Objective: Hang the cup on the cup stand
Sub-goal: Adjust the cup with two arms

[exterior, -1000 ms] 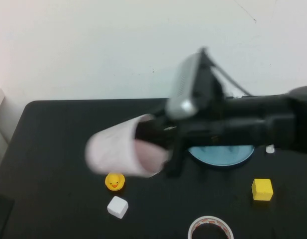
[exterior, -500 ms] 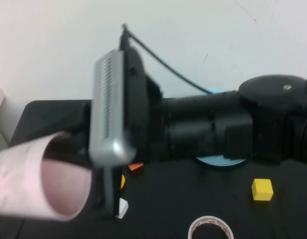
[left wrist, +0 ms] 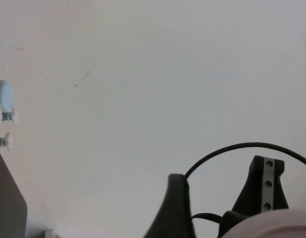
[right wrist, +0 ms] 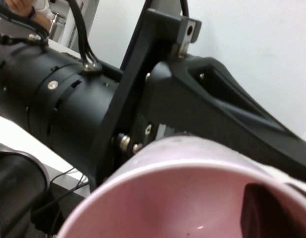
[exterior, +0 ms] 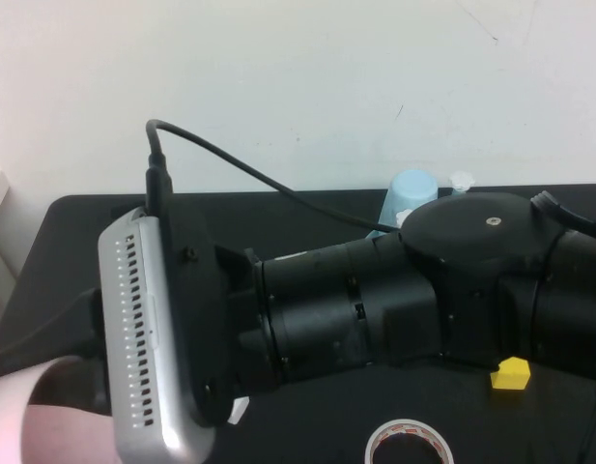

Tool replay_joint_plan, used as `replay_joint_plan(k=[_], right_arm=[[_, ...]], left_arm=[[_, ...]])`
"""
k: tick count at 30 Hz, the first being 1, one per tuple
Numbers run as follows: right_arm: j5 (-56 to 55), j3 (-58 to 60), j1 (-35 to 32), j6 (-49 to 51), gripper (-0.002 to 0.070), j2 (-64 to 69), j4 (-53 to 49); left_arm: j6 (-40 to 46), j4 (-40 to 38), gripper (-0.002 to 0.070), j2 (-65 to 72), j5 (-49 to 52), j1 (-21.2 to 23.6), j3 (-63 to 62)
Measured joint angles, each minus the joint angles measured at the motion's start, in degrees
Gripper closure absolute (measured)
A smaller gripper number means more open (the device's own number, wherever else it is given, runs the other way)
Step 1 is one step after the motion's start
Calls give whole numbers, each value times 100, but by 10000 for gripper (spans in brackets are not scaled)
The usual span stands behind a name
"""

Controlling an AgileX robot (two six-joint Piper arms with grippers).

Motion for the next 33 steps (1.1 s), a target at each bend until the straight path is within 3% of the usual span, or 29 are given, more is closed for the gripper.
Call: replay_joint_plan(k=[4, 11, 14, 22, 25, 29, 33], right_arm=[[0, -3, 0, -51, 601, 5, 0], [-55, -3, 8, -54, 351, 14, 0], [-122, -3, 8, -54, 302, 14, 0], [-401, -3, 8, 271, 281, -219, 0], [-688, -3, 8, 808, 281, -383, -357], [-736, -3, 8, 2266, 281, -658, -1575], [-343, -3, 8, 3935, 281, -1020, -3420]], left_arm=[[105, -12, 111, 0, 0, 0, 0], [394, -1, 127, 0, -81, 0, 0], [421, -1, 130, 0, -163, 0, 0], [557, -17, 132, 0, -528, 0, 0], [644, -63, 132, 0, -706, 0, -21], [901, -63, 133, 0, -1009, 0, -21], [1368, -63, 134, 0, -1281, 0, -21]])
